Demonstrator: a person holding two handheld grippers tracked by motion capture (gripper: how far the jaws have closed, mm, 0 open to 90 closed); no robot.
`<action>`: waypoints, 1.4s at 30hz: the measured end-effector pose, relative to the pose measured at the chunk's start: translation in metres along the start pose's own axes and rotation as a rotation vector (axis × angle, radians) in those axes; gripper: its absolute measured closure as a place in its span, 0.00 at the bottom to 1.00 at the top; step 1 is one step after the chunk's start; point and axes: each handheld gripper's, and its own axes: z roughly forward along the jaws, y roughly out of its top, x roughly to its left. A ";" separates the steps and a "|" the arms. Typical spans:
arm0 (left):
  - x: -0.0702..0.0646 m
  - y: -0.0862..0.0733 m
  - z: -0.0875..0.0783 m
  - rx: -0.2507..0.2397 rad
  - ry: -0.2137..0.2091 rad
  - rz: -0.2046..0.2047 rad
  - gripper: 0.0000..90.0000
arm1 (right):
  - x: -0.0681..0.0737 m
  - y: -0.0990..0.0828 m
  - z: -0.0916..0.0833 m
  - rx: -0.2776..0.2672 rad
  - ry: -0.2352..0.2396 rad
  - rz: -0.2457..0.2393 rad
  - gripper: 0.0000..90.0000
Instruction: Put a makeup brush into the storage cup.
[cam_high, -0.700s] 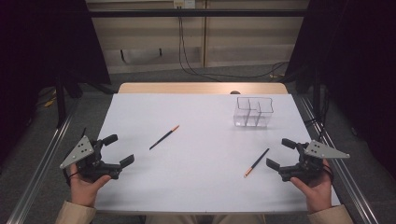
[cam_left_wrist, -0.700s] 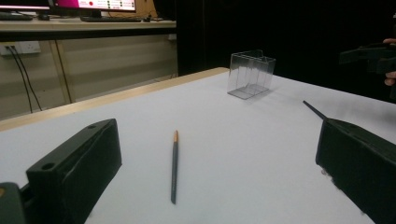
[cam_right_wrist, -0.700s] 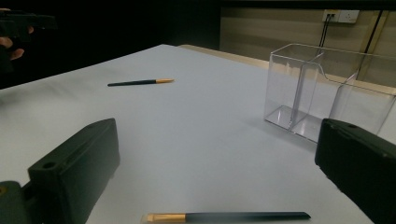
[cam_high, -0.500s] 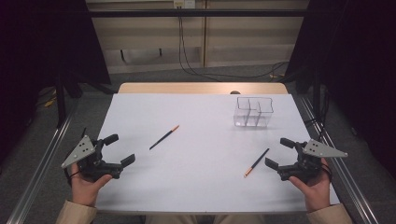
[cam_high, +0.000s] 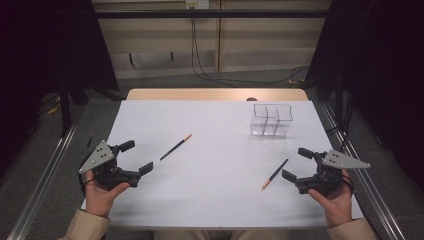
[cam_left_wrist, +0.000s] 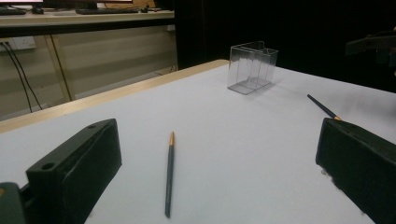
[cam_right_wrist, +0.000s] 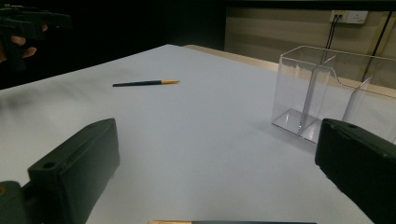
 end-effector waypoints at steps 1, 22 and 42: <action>0.001 0.001 0.002 -0.002 0.000 -0.002 0.00 | 0.000 -0.001 0.000 0.004 -0.001 0.000 0.00; 0.015 0.008 0.052 0.022 -0.012 -0.012 0.00 | 0.004 -0.001 -0.002 0.007 0.010 -0.001 0.00; 0.024 0.009 0.087 0.018 -0.010 -0.035 0.00 | 0.004 -0.001 0.001 0.012 0.020 -0.004 0.00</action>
